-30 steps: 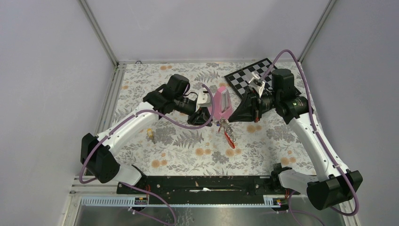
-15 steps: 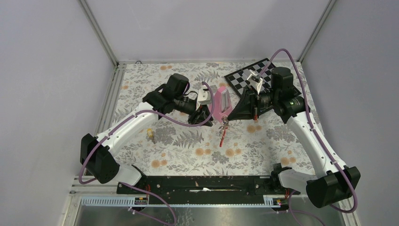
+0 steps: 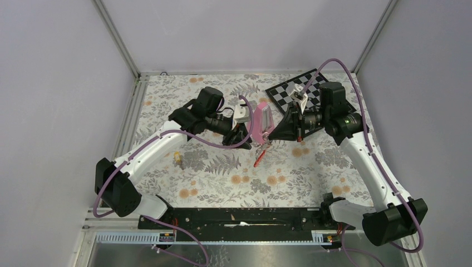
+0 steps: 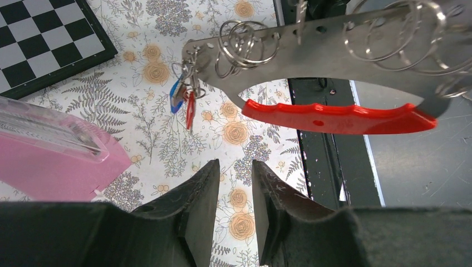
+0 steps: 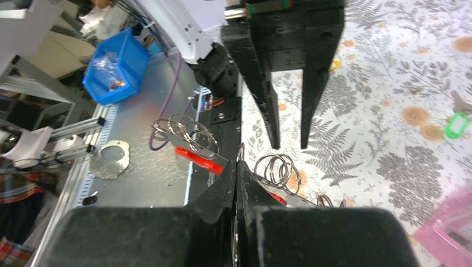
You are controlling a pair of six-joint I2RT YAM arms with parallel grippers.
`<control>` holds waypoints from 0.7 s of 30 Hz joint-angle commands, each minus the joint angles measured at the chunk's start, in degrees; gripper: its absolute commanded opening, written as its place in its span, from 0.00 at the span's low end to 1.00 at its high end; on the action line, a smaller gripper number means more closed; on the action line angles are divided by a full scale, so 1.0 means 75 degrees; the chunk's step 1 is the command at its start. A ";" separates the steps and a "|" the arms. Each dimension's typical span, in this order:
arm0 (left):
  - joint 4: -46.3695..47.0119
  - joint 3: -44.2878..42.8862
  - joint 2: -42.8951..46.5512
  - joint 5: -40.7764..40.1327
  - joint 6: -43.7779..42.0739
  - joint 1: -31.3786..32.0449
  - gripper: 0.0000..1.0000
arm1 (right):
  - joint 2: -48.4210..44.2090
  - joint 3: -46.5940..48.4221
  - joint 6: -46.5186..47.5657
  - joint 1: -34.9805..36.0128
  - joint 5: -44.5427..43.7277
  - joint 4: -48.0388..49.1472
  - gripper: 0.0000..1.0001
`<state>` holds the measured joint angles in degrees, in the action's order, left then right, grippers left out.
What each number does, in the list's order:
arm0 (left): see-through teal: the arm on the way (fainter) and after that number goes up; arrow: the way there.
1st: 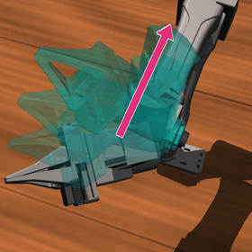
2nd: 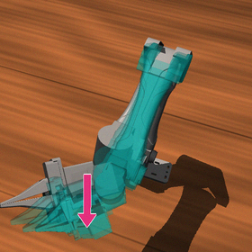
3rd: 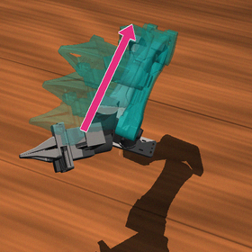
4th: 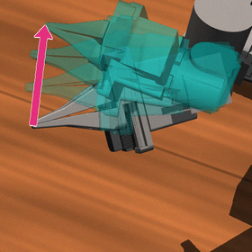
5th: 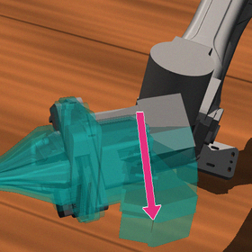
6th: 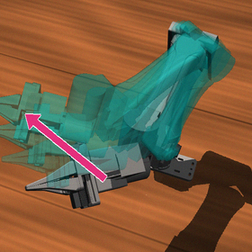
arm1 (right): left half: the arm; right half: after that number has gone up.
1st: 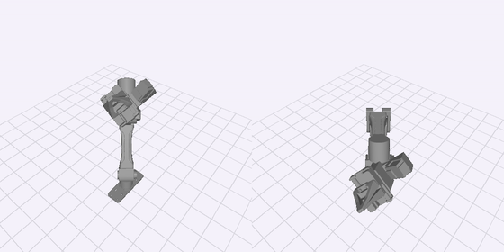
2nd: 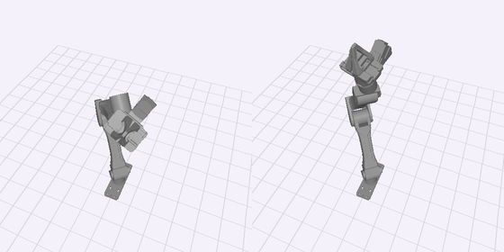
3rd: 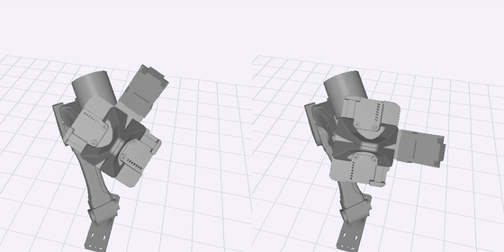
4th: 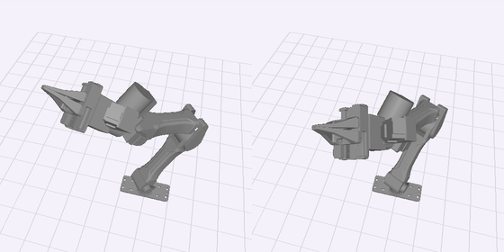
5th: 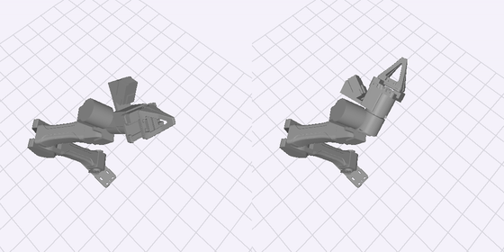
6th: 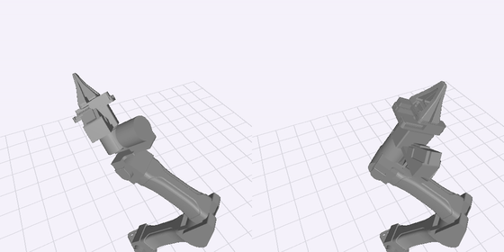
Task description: Put the keys on the keyring
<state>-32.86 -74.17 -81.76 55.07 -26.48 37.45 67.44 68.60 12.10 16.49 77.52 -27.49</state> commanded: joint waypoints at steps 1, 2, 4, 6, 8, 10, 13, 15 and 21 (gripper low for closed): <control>0.0305 -0.0249 0.0220 0.0109 0.0085 -0.0037 0.35 | -0.0289 0.0270 0.0521 0.0021 -0.0647 -0.0405 0.00; 0.0314 -0.0283 0.0214 0.0105 0.0096 -0.0038 0.34 | -0.0310 0.0237 0.0565 0.0023 -0.0770 -0.0439 0.00; 0.0192 -0.0406 0.0193 0.0116 -0.0015 -0.0037 0.35 | -0.0336 0.0168 0.0612 0.0023 -0.1018 -0.0456 0.00; -0.0027 -0.0585 0.0180 0.0113 -0.0226 -0.0037 0.35 | -0.0345 0.0073 0.0614 0.0016 -0.1191 -0.0414 0.00; -0.0264 -0.0790 0.0168 0.0136 -0.0348 -0.0037 0.36 | -0.0360 0.0012 0.0732 0.0018 -0.1273 -0.0462 0.00; -0.0403 -0.1000 0.0161 0.0271 -0.0355 -0.0037 0.36 | -0.0376 -0.0077 0.0900 0.0016 -0.1268 -0.0533 0.00; -0.0435 -0.1227 0.0113 0.0790 -0.0167 -0.0037 0.36 | -0.0409 -0.0299 0.0916 0.0016 -0.1223 -0.0432 0.00; -0.0444 -0.1301 0.0066 0.1239 -0.0110 -0.0010 0.36 | -0.0408 -0.0435 0.0763 0.0006 -0.1181 -0.0255 0.00; -0.0442 -0.1347 -0.0023 0.1217 -0.0279 0.0223 0.38 | -0.0363 -0.0509 0.0611 -0.0052 -0.1069 -0.0112 0.00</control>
<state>-36.49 -81.95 -81.80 61.10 -27.40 38.11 65.71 64.49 17.32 16.45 68.31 -30.94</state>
